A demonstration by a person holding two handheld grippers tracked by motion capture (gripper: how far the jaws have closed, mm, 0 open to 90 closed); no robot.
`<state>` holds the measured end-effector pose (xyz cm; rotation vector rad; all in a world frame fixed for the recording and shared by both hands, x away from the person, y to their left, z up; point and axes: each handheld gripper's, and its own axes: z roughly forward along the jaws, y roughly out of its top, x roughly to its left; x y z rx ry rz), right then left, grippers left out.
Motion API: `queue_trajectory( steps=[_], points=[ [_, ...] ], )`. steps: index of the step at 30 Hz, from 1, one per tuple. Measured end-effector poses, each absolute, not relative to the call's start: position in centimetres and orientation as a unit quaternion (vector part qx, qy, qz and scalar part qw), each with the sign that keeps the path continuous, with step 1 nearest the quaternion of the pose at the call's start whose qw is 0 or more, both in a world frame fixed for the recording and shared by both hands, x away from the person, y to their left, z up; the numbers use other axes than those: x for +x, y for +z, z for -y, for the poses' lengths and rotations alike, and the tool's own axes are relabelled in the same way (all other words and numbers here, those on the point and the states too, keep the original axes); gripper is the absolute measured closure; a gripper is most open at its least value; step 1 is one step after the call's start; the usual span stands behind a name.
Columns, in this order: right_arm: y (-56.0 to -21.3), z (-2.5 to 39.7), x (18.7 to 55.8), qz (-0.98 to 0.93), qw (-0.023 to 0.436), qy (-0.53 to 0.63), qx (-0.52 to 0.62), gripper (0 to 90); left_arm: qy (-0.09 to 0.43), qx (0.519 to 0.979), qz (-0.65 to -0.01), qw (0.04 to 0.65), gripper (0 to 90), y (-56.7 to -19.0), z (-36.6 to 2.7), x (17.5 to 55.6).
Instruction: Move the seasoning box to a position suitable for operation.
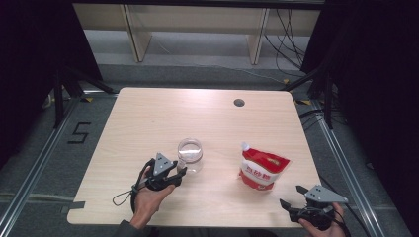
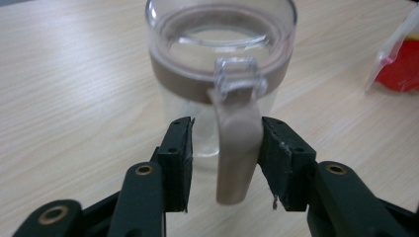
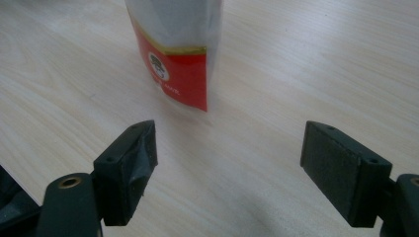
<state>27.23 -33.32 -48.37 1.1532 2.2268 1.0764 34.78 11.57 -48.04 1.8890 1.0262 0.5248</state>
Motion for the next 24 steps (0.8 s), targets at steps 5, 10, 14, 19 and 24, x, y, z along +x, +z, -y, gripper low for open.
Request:
queue_trajectory(
  steps=[5,10,14,19,24],
  points=[
    [-48.4,33.3,27.2,-0.798,0.201,0.387,0.416,22.9,0.217,0.762,-0.407,0.454,71.3,-48.0,-11.7,34.8],
    [-48.3,33.3,27.2,-0.798,0.206,0.384,0.416,22.9,0.208,0.767,-0.398,0.459,72.3,-48.1,-12.0,34.8],
    [-48.2,33.1,26.9,-0.792,0.201,0.382,0.431,22.9,0.195,0.768,-0.394,0.466,72.5,-48.1,-12.3,34.6],
    [-48.2,33.3,27.1,-0.795,0.207,0.384,0.421,23.0,0.178,0.777,-0.37,0.477,72.6,-48.2,-12.6,34.5],
    [-48.2,33.2,27.1,-0.797,0.208,0.382,0.419,23.1,0.17,0.784,-0.354,0.482,72.6,-48.2,-12.6,34.4]
  ],
)
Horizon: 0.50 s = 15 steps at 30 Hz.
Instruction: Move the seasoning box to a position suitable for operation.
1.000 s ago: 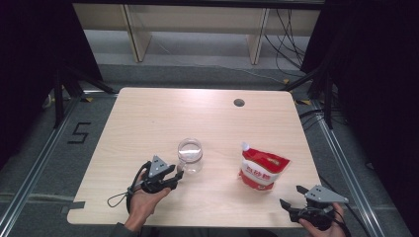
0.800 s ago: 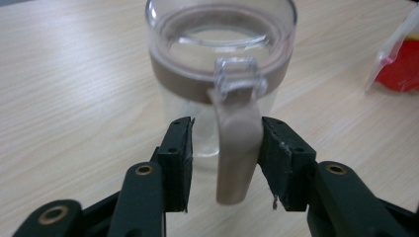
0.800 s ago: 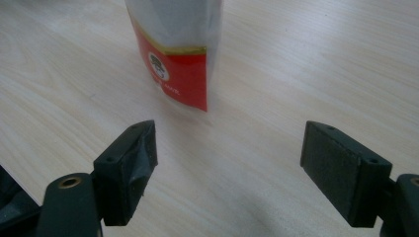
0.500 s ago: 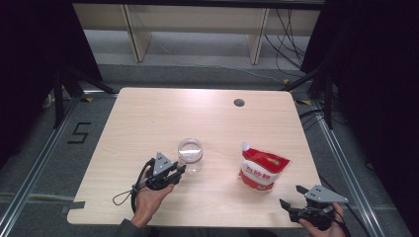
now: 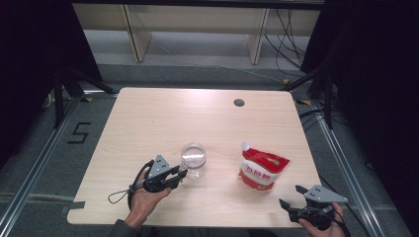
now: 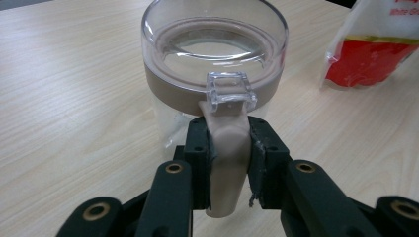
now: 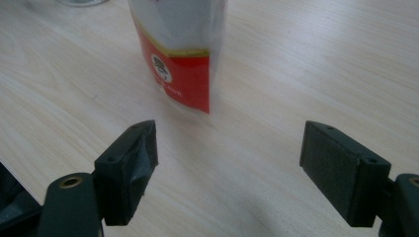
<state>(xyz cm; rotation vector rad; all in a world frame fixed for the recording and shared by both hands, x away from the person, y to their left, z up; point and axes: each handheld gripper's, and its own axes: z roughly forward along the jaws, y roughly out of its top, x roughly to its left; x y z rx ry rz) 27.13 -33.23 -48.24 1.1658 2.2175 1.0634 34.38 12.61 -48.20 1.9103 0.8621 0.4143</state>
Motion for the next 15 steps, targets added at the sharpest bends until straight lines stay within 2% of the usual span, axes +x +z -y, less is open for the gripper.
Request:
queue_trajectory(
  steps=[15],
  points=[
    [-48.29,33.11,27.17,-0.8,0.208,0.388,0.408,23.5,0.15,0.803,-0.286,0.5,72.6,-48.24,-11.99,33.5]
  ],
)
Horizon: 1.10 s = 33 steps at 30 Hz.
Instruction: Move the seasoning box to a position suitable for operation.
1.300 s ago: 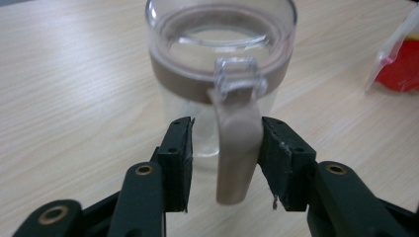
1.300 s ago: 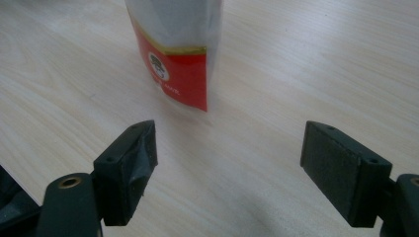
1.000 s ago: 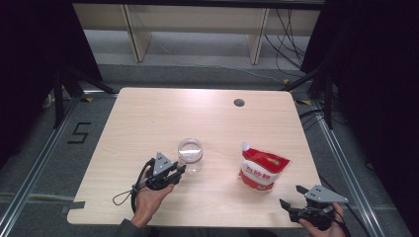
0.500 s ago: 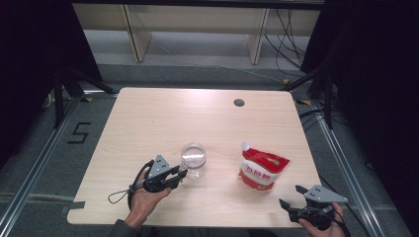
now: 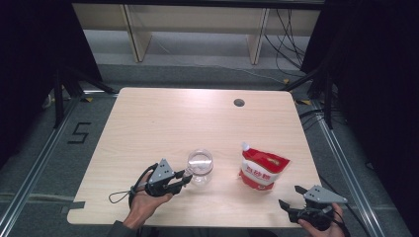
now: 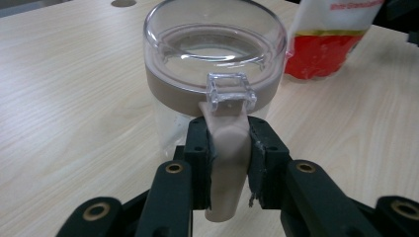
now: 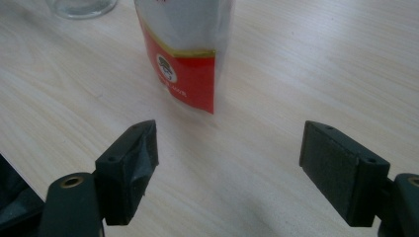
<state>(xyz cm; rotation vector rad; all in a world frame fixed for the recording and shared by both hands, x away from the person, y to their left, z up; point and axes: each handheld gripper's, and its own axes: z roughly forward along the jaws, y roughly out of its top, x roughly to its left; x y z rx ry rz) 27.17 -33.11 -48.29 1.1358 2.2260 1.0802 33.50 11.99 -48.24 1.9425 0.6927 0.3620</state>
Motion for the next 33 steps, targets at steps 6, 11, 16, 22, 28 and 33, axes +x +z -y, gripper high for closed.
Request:
queue_trajectory(
  steps=[6,11,16,22,28,33],
  points=[
    [-48.2,33.0,27.0,-0.798,0.209,0.386,0.413,23.5,0.134,0.814,-0.254,0.505,72.6,-48.3,-11.3,33.1],
    [-48.2,33.1,27.0,-0.801,0.205,0.383,0.412,23.5,0.12,0.822,-0.223,0.509,72.6,-48.2,-11.0,32.9],
    [-48.3,33.0,27.2,-0.805,0.216,0.385,0.396,23.5,0.117,0.827,-0.208,0.51,72.6,-48.2,-10.8,32.6],
    [-48.3,33.0,27.2,-0.806,0.214,0.381,0.398,23.5,0.099,0.83,-0.184,0.517,72.5,-48.3,-10.7,32.6],
    [-48.3,32.8,27.1,-0.809,0.196,0.382,0.402,23.5,0.095,0.833,-0.194,0.51,72.2,-48.4,-10.9,32.7],
    [-48.3,32.8,27.1,-0.808,0.202,0.382,0.4,23.5,0.104,0.833,-0.204,0.504,67.4,-48.3,-11.1,32.9]
  ],
)
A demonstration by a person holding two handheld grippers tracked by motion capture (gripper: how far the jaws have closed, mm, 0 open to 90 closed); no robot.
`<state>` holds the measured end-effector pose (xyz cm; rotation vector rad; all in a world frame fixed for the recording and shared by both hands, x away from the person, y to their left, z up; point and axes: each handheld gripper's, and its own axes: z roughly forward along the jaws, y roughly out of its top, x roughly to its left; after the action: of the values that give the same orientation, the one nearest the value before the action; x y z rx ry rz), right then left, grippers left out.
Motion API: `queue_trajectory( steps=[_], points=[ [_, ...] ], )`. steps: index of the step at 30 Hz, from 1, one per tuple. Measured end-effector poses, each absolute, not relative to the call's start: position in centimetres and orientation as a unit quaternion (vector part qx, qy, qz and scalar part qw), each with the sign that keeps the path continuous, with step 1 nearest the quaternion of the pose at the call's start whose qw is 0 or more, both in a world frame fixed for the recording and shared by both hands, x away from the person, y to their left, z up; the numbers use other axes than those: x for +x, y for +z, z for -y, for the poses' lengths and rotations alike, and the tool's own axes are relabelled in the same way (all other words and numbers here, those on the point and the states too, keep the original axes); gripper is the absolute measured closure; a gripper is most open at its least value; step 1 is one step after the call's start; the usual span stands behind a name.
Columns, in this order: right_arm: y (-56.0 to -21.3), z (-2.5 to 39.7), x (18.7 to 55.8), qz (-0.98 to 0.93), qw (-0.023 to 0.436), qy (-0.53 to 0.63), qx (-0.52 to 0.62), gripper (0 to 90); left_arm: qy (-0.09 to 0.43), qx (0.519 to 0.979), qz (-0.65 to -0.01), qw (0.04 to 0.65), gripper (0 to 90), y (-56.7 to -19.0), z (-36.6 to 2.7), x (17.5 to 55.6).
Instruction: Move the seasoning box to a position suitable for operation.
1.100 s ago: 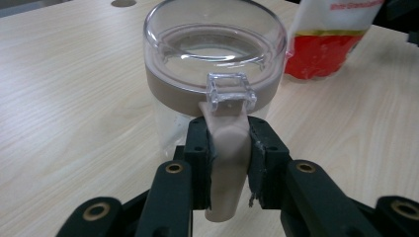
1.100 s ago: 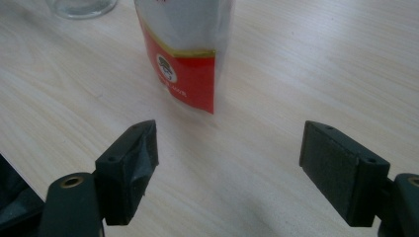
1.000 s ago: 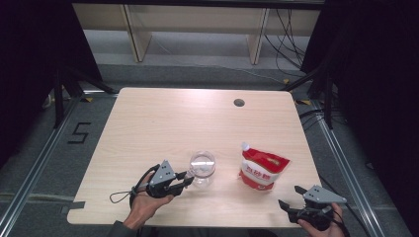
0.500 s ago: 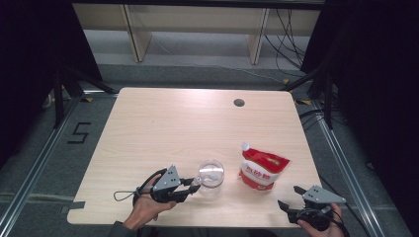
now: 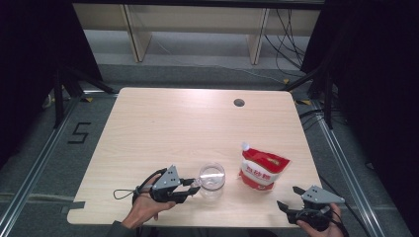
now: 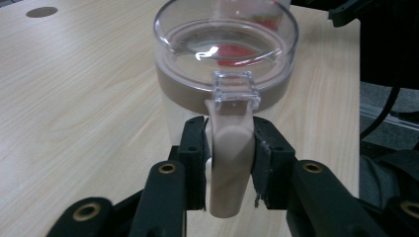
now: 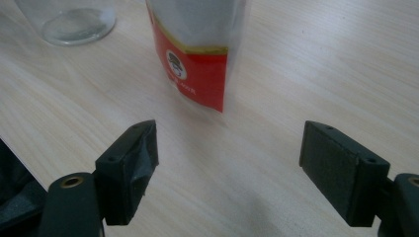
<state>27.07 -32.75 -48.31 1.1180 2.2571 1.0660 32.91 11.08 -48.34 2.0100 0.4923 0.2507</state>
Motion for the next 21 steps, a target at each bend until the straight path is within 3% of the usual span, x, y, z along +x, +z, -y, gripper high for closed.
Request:
queue_trajectory(
  steps=[15,21],
  points=[
    [-48.2,32.5,26.9,-0.811,0.199,0.388,0.391,25.8,0.128,0.821,-0.254,0.494,68.5,-48.4,-11.9,33.3],
    [-48.3,32.2,27.0,-0.81,0.189,0.403,0.381,26.4,0.117,0.812,-0.276,0.501,57.4,-48.4,-12.5,32.7]
  ],
)
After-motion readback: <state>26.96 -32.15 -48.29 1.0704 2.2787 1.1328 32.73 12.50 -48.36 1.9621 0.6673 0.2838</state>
